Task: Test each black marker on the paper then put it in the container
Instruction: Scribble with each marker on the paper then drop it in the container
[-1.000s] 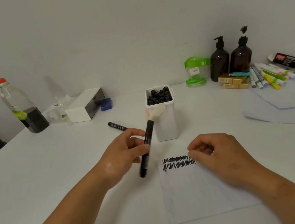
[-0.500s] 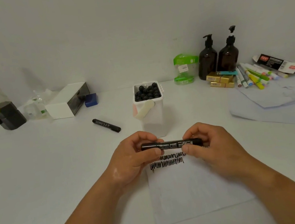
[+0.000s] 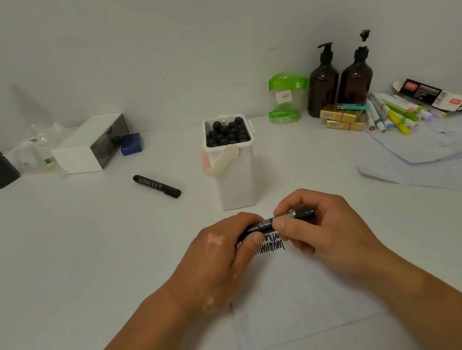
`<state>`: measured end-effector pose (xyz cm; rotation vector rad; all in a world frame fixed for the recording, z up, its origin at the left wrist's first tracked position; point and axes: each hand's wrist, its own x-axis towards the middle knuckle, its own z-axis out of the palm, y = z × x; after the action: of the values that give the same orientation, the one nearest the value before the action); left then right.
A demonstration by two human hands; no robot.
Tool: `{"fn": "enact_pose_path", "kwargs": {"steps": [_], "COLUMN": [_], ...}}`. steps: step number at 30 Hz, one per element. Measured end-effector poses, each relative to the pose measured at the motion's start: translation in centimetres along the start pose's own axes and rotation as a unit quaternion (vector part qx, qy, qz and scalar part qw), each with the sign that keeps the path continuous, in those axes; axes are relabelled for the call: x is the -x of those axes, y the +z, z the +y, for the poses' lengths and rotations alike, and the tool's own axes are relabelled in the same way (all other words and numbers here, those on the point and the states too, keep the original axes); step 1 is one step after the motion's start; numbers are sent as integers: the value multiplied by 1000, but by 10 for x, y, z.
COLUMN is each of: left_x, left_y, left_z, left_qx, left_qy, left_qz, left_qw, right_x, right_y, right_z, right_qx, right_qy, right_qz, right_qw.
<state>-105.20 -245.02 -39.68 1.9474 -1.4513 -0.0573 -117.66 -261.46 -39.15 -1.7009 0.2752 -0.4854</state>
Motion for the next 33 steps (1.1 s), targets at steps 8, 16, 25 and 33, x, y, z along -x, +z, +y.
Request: {"fn": "enact_pose_path", "kwargs": {"steps": [8,16,25,33], "left_x": [2,2,1,3], "left_y": [7,11,11,13], "left_z": [7,11,19,-2], "left_qx": [-1,11,21,-67], "left_qy": [-10,-4,49,-63], "left_qz": [-16,17,56,30], "left_qw": [1000,1000,997,995], "right_x": [1,3,7,-6], "right_y": [8,9,7,-14], "right_z": [-1,-4,-6,-13], "right_qx": [-36,-55,-43,-134], "right_qy": [14,17,5,13], "right_qz": [1,-22,-45,158], "right_qw": [999,998,998,978]}}
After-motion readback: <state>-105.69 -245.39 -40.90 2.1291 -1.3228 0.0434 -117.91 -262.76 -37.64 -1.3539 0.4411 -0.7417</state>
